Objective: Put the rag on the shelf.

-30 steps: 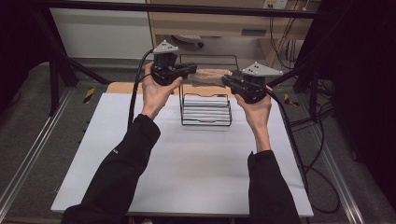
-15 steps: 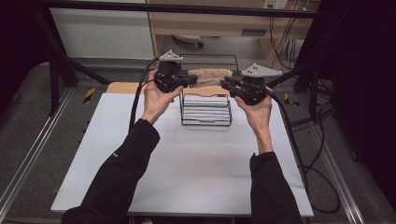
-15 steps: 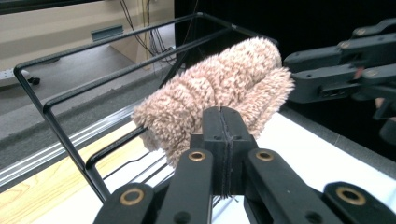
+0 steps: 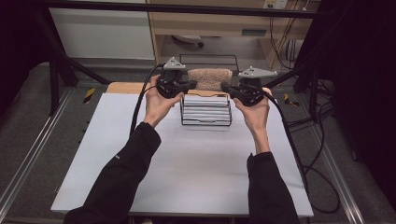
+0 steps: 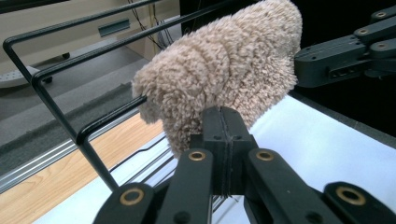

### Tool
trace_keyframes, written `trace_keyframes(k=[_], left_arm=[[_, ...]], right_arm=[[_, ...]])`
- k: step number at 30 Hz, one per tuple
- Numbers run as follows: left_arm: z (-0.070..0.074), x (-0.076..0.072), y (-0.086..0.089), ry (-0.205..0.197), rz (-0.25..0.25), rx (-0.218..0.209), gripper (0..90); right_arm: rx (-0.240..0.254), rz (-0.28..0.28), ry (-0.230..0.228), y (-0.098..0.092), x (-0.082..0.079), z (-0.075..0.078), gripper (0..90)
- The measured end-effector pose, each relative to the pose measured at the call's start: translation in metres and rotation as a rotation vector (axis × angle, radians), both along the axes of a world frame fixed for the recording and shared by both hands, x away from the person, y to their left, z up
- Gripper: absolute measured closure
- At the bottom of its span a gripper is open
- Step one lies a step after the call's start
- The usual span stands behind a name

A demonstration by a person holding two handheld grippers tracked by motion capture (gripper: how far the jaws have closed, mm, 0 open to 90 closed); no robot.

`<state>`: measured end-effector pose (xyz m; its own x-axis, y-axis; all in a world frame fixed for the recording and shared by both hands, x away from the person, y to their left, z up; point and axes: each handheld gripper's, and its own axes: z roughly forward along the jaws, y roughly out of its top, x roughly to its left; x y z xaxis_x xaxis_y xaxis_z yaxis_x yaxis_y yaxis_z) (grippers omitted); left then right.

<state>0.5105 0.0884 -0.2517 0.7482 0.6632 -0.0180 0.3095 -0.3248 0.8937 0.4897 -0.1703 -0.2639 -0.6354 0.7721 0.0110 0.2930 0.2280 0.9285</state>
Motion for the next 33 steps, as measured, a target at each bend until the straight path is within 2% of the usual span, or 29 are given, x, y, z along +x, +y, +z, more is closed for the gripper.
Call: trace_keyframes(k=[4, 6, 9, 14, 19, 21, 22, 28, 33], left_arm=[[-0.005, 0.003, -0.002, -0.010, 0.011, 0.004, 89.1], [-0.006, 0.005, -0.002, -0.005, 0.015, -0.002, 88.2], [-0.006, 0.004, -0.001, -0.008, 0.010, -0.003, 86.7], [-0.002, -0.002, 0.002, -0.019, 0.006, 0.010, 78.4], [0.000, -0.009, 0.011, -0.019, 0.016, 0.002, 70.9], [0.000, -0.012, 0.015, -0.016, 0.023, 0.002, 66.6], [0.000, -0.013, 0.016, -0.015, 0.025, 0.004, 62.5], [-0.008, -0.023, 0.029, 0.005, 0.031, 0.010, 53.0], [-0.017, -0.033, 0.041, 0.024, 0.031, 0.020, 41.4]], right_arm=[[-0.008, -0.024, 0.013, -0.001, 0.004, -0.006, 89.3], [-0.016, -0.038, 0.004, -0.001, 0.006, -0.008, 87.3], [-0.002, -0.032, -0.006, -0.001, 0.005, -0.007, 85.7], [0.021, -0.019, -0.023, -0.007, -0.003, 0.001, 80.2], [0.035, -0.016, -0.022, -0.011, -0.009, 0.006, 75.8], [0.032, -0.019, -0.020, -0.012, -0.012, 0.007, 72.3], [0.032, -0.018, -0.011, -0.012, -0.015, 0.008, 67.5], [0.044, -0.026, 0.006, -0.016, -0.023, 0.009, 58.4], [0.029, -0.037, 0.027, -0.024, -0.032, 0.002, 45.8]])
